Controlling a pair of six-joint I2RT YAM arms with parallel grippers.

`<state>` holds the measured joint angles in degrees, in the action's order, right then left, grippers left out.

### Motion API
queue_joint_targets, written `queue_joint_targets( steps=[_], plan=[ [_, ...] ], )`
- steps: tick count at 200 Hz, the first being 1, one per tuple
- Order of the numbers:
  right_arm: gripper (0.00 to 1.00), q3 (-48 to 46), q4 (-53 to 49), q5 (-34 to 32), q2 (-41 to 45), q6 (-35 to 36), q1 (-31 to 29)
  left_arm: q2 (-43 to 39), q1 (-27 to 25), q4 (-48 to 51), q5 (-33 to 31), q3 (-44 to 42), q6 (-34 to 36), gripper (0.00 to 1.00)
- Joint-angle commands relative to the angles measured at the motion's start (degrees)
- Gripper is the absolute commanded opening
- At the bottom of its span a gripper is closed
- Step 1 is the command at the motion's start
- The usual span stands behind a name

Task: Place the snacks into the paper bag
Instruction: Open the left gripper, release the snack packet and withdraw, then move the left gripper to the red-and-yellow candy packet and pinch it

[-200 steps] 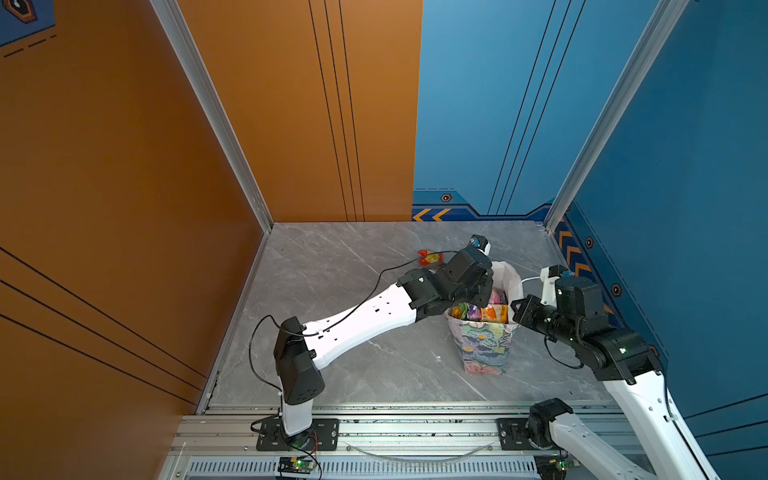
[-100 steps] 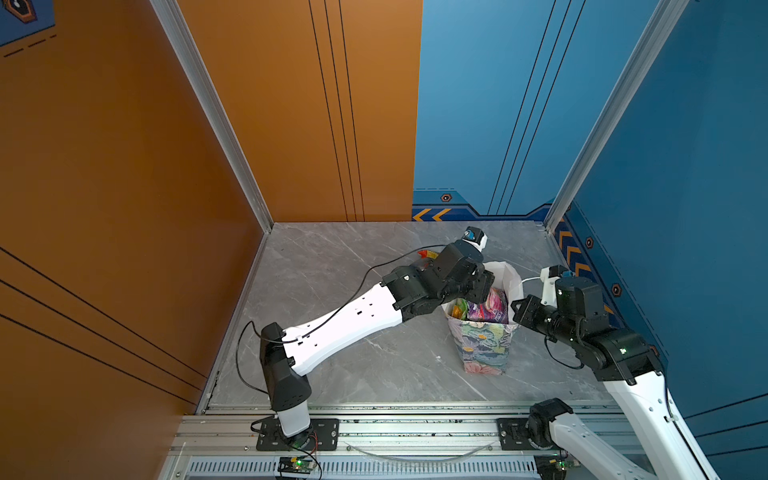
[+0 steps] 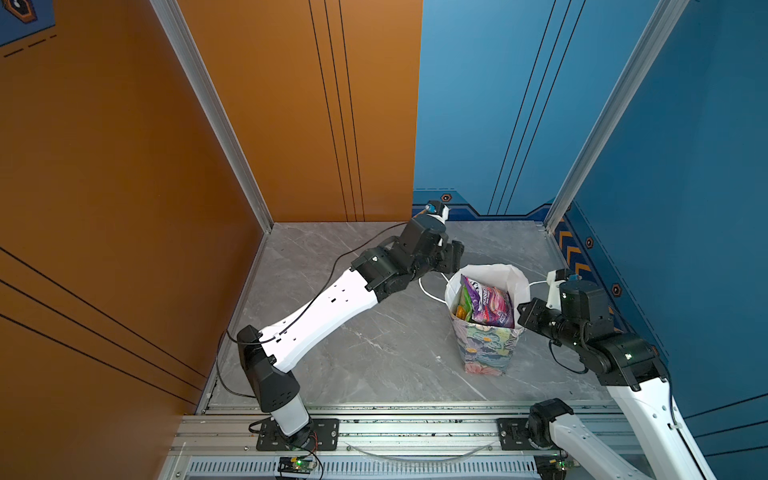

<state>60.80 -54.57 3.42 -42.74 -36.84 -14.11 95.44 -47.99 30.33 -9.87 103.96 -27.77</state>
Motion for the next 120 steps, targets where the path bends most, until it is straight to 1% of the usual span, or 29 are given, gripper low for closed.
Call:
queue_joint_targets(
  steps=[1, 14, 37, 63, 74, 77, 91, 109, 120],
  plan=[
    [0.0, 2.0, 0.5, -1.6, 1.5, 1.1, 1.2, -0.7, 6.7, -1.7, 3.6, -2.5, -2.3, 0.73],
    [0.0, 1.6, 0.5, -1.5, 1.5, 0.7, 1.3, 0.9, 9.5, -1.8, 4.5, -3.0, -3.5, 0.76],
    [0.0, 1.0, 0.6, -1.8, 1.9, 0.3, 1.6, 5.8, 12.1, -2.3, 5.4, -2.1, -4.1, 0.83],
    [0.0, 0.9, 1.3, -1.0, 1.6, -0.3, 1.7, 13.7, 14.7, -2.3, 8.7, 1.1, -6.1, 0.85],
    [0.0, 1.1, 1.3, -0.8, 1.1, -0.3, 1.7, 17.1, 15.4, -2.2, 9.8, 3.3, -6.5, 0.85],
    [0.0, 1.2, 1.3, -0.8, 1.2, -0.3, 1.7, 17.8, 15.5, -2.2, 9.9, 3.9, -6.5, 0.89],
    [0.0, 1.3, 1.3, -0.8, 1.0, -0.3, 1.7, 21.7, 16.0, -2.1, 10.1, 6.6, -6.2, 0.92],
    [0.0, 1.3, 1.4, -0.6, 0.6, -0.4, 1.7, 28.2, 16.8, 1.1, 10.3, 13.6, -5.2, 0.95],
    [0.0, 1.3, 1.5, -0.5, 0.5, -0.4, 1.7, 31.8, 17.3, 2.5, 10.7, 17.1, -4.8, 0.99]
  ],
)
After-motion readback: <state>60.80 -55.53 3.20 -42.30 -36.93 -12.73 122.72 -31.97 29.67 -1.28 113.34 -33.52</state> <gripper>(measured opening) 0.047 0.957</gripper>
